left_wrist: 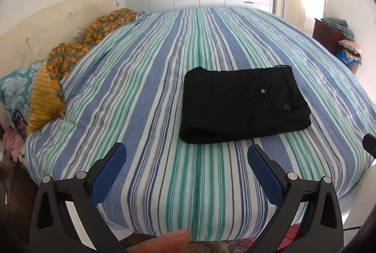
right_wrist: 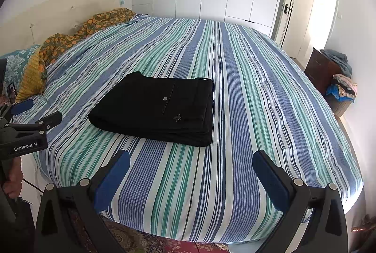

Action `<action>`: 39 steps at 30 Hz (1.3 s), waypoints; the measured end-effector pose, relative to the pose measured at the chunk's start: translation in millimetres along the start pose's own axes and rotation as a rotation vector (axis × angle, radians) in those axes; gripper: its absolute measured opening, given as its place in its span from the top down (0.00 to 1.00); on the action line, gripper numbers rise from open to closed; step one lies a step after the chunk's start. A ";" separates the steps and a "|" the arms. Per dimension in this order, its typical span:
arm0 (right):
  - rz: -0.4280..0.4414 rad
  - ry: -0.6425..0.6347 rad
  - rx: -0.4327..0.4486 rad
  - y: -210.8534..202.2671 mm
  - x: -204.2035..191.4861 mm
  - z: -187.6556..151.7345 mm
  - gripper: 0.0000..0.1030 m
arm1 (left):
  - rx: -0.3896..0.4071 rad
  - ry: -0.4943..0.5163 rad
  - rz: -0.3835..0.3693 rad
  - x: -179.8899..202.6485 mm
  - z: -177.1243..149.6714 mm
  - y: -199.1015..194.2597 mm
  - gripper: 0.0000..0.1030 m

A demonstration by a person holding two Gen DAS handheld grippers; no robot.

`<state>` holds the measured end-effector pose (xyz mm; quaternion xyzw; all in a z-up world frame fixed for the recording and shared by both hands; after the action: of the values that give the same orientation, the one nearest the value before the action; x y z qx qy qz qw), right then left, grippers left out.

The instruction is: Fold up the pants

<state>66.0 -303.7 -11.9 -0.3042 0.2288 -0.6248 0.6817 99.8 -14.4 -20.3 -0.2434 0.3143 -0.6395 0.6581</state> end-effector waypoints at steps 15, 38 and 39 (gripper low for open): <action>-0.046 0.016 -0.002 3.1 8.7 -0.9 0.00 | -0.002 0.023 -0.052 16.0 3.0 -9.3 0.01; -0.053 0.026 -0.029 9.0 12.0 -5.0 0.00 | -0.019 0.022 -0.080 23.4 1.7 -4.5 0.01; -0.053 0.026 -0.031 9.3 11.8 -5.2 0.00 | -0.019 0.023 -0.080 23.5 1.4 -4.2 0.01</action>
<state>70.4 -315.7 -21.3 -0.3124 0.2392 -0.6428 0.6572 97.6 -38.2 -18.7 -0.2545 0.3180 -0.6652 0.6258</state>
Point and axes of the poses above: each gripper's, at about its wrist camera, not at the fingertips, and y roughly the way its jaws point, x to its right, z to its top, the point moved 3 cm from there along y, roughly the way its jaws point
